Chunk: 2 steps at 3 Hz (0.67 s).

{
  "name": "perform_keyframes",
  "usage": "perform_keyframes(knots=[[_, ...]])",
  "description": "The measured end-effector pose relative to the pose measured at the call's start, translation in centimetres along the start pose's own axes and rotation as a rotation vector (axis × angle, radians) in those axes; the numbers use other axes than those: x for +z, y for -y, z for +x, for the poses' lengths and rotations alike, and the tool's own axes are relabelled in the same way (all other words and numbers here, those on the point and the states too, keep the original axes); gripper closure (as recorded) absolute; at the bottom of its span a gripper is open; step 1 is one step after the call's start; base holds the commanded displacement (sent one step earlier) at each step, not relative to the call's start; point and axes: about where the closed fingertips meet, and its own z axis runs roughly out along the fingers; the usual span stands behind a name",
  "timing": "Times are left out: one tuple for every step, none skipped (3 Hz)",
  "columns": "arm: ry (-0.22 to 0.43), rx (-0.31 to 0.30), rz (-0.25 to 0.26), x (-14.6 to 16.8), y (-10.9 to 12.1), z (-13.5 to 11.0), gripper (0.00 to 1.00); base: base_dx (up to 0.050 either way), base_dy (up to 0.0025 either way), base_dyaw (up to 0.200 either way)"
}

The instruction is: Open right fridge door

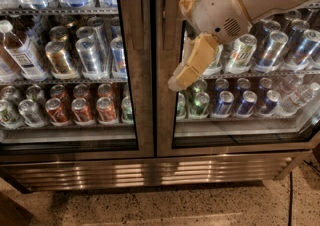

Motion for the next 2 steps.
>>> perform_keyframes(knots=[[-0.001,-0.004,-0.006,0.06,-0.09,0.08,0.0,0.0,0.0,0.0],[0.005,-0.015,-0.016,0.08,-0.22,0.13,0.12,0.0,0.0,0.0]])
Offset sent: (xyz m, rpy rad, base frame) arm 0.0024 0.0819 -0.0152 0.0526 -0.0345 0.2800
